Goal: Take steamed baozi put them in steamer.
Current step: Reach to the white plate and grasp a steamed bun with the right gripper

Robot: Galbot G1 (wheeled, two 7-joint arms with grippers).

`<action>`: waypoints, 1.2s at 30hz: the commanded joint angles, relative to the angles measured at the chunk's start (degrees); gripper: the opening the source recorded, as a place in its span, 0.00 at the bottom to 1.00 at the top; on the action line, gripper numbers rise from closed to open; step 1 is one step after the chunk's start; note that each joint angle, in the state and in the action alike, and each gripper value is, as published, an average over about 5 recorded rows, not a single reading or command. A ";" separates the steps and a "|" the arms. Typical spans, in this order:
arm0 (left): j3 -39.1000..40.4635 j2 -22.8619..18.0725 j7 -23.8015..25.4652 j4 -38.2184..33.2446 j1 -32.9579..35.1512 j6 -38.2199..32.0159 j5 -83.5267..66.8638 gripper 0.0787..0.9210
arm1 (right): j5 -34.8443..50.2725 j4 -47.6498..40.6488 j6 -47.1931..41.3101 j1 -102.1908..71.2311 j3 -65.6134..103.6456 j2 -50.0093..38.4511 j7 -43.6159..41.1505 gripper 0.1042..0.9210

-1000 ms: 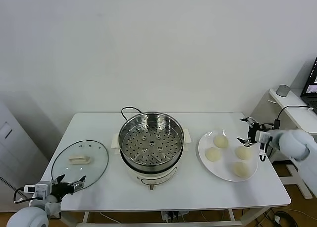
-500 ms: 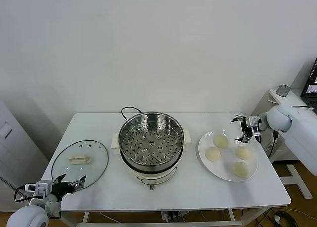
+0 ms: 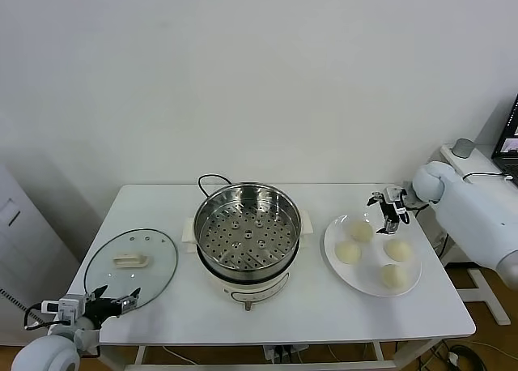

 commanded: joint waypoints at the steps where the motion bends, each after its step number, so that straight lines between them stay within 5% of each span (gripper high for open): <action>1: 0.09 0.03 0.04 0.30 0.01 -0.09 0.02 0.88 | -0.90 -3.28 1.03 -0.45 0.10 2.15 -0.79 0.88; 10: 0.05 -0.48 0.02 0.16 0.29 -0.41 0.04 0.88 | -2.65 -6.08 0.69 -2.13 3.09 4.05 0.37 0.84; 20: -0.12 -0.51 -0.03 -1.83 1.08 -0.41 0.04 0.88 | -4.10 -9.78 0.50 -2.24 6.60 6.43 0.32 0.54; 27: -0.07 -0.58 -0.08 -2.70 1.32 -0.24 0.01 0.88 | -3.73 -9.72 0.46 -2.09 6.78 6.74 -0.85 0.43; 36: -0.11 -0.79 -0.31 -2.51 1.53 0.01 0.23 0.88 | 7.44 5.58 -1.92 5.30 -5.38 -1.57 -2.73 0.42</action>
